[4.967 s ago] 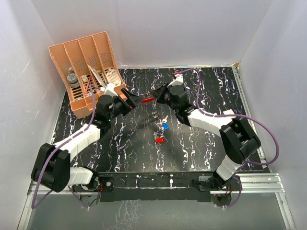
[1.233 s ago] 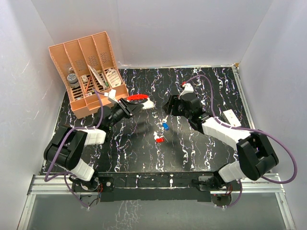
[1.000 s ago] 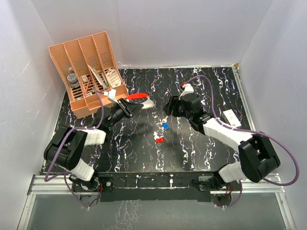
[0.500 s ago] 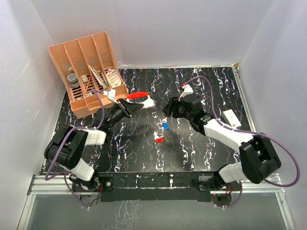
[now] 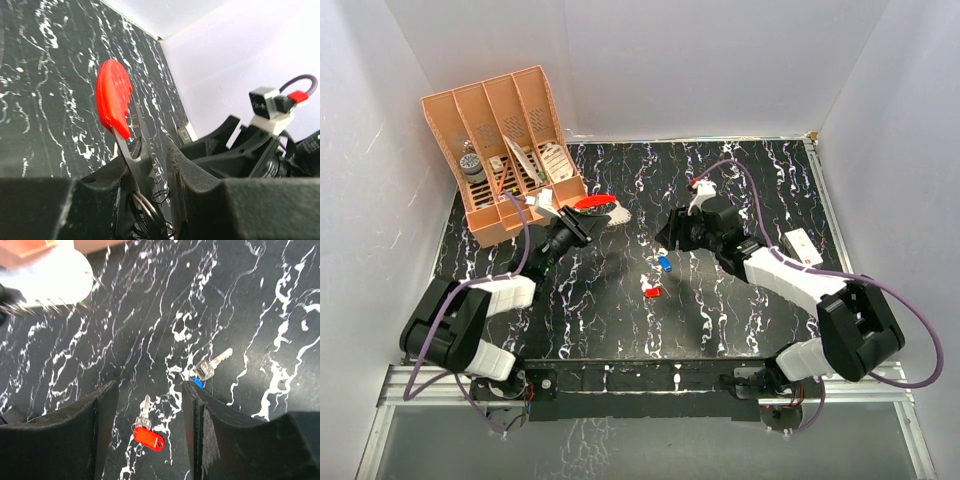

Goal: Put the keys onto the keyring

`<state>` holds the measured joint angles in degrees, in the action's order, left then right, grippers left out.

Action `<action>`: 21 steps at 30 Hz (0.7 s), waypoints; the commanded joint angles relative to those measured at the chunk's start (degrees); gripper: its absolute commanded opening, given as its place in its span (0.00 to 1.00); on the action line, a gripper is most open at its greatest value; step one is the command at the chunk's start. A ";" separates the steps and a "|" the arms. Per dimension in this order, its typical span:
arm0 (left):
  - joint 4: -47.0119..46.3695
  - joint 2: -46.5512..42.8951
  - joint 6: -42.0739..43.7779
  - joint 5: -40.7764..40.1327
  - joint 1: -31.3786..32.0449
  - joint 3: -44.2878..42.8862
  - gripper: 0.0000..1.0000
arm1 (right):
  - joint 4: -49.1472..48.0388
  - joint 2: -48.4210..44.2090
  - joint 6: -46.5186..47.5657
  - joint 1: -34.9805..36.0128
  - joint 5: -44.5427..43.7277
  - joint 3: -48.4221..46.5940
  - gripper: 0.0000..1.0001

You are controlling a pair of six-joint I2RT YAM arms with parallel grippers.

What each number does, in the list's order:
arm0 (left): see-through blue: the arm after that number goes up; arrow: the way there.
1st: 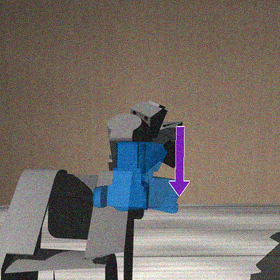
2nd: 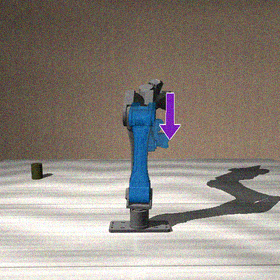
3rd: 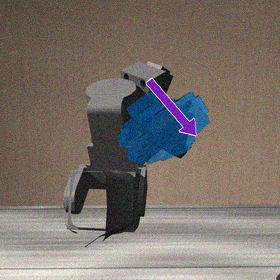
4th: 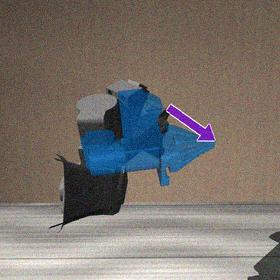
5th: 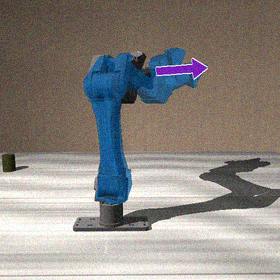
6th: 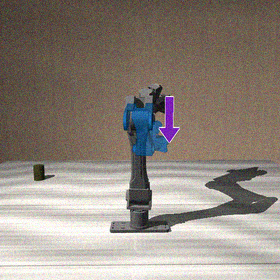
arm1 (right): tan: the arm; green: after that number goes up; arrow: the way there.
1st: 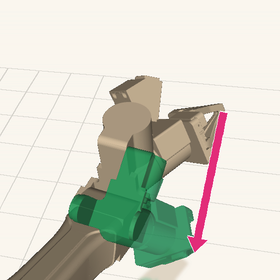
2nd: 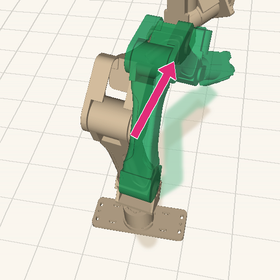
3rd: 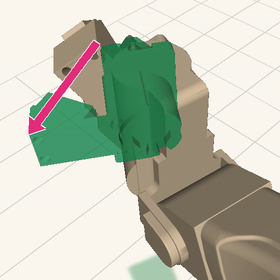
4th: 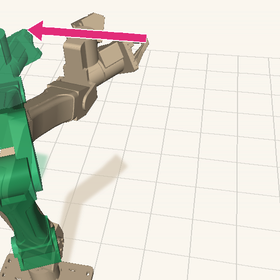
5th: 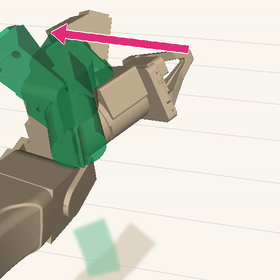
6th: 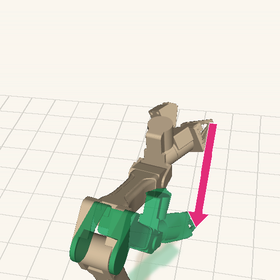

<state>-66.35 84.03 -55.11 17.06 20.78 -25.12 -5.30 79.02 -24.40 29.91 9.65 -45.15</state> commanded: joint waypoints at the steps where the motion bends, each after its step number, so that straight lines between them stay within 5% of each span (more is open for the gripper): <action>1: 9.15 -7.94 2.00 -8.66 -0.27 -0.29 0.00 | 6.72 2.27 3.77 1.75 2.57 -2.98 0.51; 8: 18.29 -15.18 2.11 -14.29 -0.28 -0.27 0.00 | 10.30 3.64 5.79 7.64 -1.03 -3.03 0.50; 21: 18.41 -15.98 1.79 -13.81 -0.24 0.23 0.00 | 8.30 4.75 5.32 11.13 1.16 -0.30 0.48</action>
<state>-46.19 69.06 -53.56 3.51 20.78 -25.10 6.28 83.85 -19.44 40.80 10.09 -45.63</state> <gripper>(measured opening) 0.230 0.481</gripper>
